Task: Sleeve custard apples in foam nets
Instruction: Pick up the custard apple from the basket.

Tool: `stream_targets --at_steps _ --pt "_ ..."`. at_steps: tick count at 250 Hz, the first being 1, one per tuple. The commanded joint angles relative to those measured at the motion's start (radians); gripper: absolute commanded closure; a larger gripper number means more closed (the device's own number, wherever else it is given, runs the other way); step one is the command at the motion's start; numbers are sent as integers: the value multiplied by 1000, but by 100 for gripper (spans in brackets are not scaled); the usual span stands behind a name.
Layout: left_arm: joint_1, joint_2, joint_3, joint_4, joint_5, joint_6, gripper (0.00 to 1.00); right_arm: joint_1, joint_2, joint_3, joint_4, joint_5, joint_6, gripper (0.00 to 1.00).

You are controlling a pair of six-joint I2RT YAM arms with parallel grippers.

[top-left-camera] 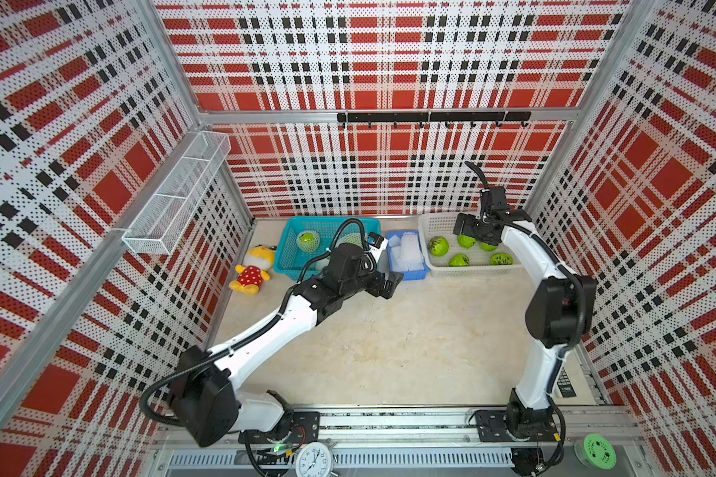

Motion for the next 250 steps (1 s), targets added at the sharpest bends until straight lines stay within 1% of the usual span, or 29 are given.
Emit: stream_targets --at_steps 1,12,29,34,54,72,103,166,196,233,250 --pt "-6 63 44 62 49 -28 0 -18 88 98 -23 -26 32 0" --pt "-6 90 60 63 45 -27 0 -20 124 125 -26 -15 46 0" --pt "-7 125 82 64 42 -28 1 -28 165 141 2 -36 73 0" --pt "-7 134 88 65 39 -27 0 -30 174 142 11 -39 110 0" --pt "-12 167 115 65 25 -27 0 -40 198 124 72 -52 184 0" --pt "-21 188 131 64 8 -24 1 -45 219 117 119 -58 231 0" --pt "-35 218 154 60 -18 -27 1 -46 257 127 148 -25 267 0" --pt "-33 256 192 27 -8 -15 1 -48 337 170 178 -17 342 0" --pt "-29 261 198 24 -4 -9 0 -48 366 188 187 8 380 3" --pt "-21 261 192 23 2 -6 1 -48 394 197 213 25 415 10" --pt "-17 257 186 22 3 -5 1 -47 397 195 224 39 426 11"
